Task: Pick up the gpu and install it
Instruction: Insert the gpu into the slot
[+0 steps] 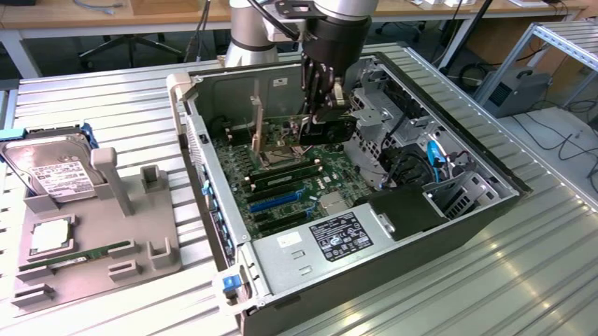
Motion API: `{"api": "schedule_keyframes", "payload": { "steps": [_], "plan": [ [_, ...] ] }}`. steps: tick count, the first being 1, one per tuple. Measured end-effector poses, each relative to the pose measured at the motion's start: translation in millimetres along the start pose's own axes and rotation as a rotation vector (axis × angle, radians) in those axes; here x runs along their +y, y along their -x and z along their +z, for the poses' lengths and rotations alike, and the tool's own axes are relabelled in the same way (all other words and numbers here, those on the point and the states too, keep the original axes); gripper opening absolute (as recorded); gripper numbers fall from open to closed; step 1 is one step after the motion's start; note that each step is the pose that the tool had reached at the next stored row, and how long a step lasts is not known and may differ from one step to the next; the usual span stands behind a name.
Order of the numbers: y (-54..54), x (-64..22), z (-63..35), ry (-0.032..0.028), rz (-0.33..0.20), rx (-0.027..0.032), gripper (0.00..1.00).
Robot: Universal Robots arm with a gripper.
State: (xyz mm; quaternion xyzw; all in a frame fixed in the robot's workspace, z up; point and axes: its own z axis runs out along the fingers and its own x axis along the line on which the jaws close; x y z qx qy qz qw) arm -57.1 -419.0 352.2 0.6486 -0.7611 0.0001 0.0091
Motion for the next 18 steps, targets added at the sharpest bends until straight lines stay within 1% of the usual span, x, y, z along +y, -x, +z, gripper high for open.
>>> {"api": "schedule_keyframes", "payload": {
  "steps": [18],
  "plan": [
    [0.0, 0.0, 0.7, -0.0013, -0.045, 0.0045, 0.27]
  ]
}}
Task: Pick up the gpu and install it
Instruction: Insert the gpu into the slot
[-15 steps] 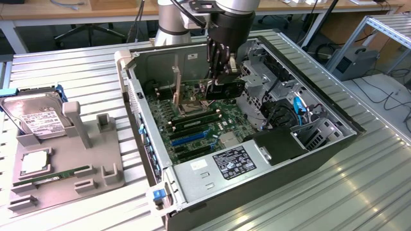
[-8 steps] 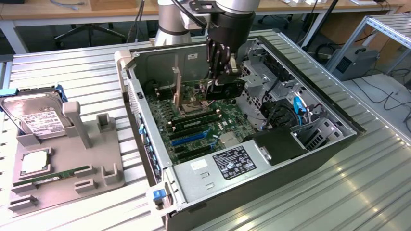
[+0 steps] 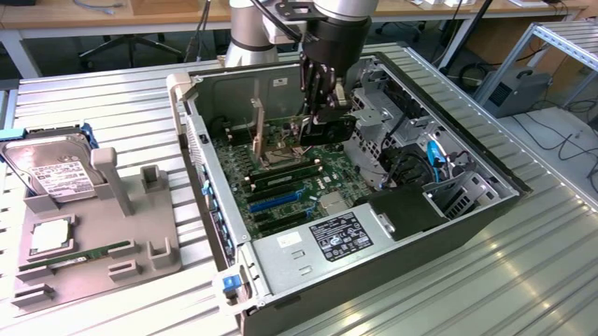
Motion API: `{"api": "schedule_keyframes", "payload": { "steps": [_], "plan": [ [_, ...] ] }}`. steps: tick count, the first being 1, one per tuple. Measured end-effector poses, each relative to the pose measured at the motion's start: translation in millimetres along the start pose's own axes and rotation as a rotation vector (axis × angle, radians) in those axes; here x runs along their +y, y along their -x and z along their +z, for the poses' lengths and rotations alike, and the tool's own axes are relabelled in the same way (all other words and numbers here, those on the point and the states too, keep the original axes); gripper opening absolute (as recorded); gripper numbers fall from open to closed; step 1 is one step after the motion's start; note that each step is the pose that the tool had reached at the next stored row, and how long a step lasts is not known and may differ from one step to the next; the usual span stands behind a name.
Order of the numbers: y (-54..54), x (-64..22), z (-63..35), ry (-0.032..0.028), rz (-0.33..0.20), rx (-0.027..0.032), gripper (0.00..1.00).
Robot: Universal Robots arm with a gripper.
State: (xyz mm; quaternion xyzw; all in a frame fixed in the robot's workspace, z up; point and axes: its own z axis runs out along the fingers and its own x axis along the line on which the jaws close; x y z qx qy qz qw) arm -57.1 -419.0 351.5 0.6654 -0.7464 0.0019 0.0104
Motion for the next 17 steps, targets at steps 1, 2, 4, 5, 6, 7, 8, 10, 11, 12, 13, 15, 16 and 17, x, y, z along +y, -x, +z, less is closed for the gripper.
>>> {"api": "schedule_keyframes", "payload": {
  "steps": [1, 2, 4, 5, 6, 7, 8, 10, 11, 12, 13, 15, 16, 17],
  "plan": [
    [0.0, 0.0, 0.0, -0.0001, -0.003, 0.0003, 0.27],
    [0.0, 0.0, 0.1, -0.0001, -0.005, 0.0005, 0.27],
    [0.0, 0.0, 0.1, -0.0002, -0.009, 0.0008, 0.27],
    [0.0, 0.0, 0.2, -0.0003, -0.011, 0.001, 0.27],
    [0.0, 0.0, 0.2, -0.0003, -0.013, 0.0012, 0.27],
    [0.0, 0.0, 0.2, -0.0004, -0.015, 0.0014, 0.27],
    [0.0, 0.0, 0.2, -0.0005, -0.017, 0.0016, 0.27],
    [0.0, 0.0, 0.4, -0.0007, -0.028, 0.0023, 0.27],
    [0.0, 0.0, 0.4, -0.0009, -0.033, 0.0028, 0.27],
    [0.0, 0.0, 0.5, -0.001, -0.037, 0.0031, 0.27],
    [0.0, 0.0, 0.6, -0.0011, -0.042, 0.0035, 0.27],
    [0.0, 0.0, 0.7, -0.0014, -0.051, 0.0043, 0.27],
    [0.0, -0.1, 0.8, -0.0016, -0.06, 0.005, 0.27],
    [0.0, 0.0, 0.9, -0.0017, -0.065, 0.0053, 0.27]
  ]
}}
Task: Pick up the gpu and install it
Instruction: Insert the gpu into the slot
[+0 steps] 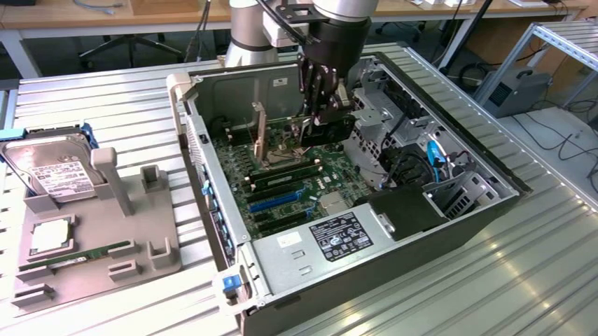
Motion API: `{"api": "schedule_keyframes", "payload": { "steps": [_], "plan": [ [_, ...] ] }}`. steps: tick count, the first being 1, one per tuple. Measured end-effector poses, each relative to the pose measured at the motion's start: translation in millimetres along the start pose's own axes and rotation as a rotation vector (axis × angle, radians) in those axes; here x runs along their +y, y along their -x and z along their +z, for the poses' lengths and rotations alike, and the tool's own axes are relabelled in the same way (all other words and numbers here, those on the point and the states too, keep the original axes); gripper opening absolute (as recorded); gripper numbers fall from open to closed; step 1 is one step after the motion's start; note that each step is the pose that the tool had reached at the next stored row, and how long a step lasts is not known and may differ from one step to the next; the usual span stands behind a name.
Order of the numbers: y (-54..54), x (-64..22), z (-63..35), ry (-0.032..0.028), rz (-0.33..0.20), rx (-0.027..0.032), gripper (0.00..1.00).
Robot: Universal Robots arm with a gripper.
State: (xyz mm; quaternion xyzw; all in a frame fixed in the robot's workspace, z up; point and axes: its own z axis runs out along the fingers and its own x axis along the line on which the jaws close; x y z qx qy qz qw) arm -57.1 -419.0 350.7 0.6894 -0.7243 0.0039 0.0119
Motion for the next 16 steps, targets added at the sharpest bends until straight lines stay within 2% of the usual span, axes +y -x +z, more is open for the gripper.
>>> {"api": "schedule_keyframes", "payload": {
  "steps": [16],
  "plan": [
    [0.0, 0.0, 0.4, -0.0009, -0.034, 0.0034, 0.27]
  ]
}}
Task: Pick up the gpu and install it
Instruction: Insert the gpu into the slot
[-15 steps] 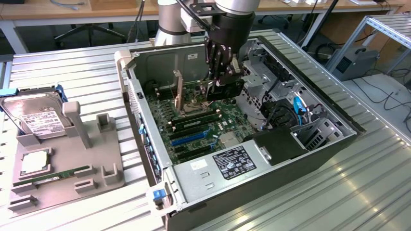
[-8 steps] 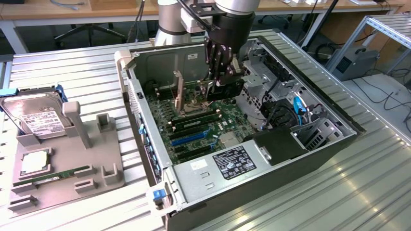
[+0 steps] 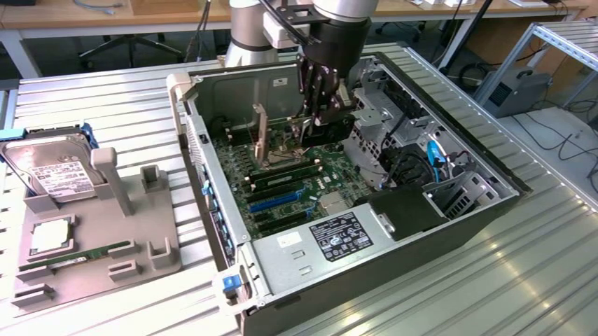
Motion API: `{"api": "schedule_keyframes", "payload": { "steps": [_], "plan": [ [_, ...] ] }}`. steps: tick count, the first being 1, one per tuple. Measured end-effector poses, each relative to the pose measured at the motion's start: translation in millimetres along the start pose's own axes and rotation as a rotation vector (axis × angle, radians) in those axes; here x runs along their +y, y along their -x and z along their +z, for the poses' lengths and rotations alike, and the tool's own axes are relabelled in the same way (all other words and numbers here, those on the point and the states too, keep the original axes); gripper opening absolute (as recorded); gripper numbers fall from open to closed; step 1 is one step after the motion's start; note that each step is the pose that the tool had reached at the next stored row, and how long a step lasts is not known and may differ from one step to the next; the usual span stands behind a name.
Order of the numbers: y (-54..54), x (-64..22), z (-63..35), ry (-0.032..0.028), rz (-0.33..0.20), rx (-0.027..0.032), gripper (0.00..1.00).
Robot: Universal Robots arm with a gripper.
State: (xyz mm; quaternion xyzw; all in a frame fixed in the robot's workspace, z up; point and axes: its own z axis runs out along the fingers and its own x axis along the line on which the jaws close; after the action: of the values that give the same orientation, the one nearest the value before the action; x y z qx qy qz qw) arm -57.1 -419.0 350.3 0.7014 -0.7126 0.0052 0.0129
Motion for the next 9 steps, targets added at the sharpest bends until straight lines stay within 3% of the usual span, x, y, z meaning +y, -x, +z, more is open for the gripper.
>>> {"api": "schedule_keyframes", "payload": {
  "steps": [9],
  "plan": [
    [0.0, 0.0, 0.1, -0.0004, -0.01, 0.0005, 0.27]
  ]
}}
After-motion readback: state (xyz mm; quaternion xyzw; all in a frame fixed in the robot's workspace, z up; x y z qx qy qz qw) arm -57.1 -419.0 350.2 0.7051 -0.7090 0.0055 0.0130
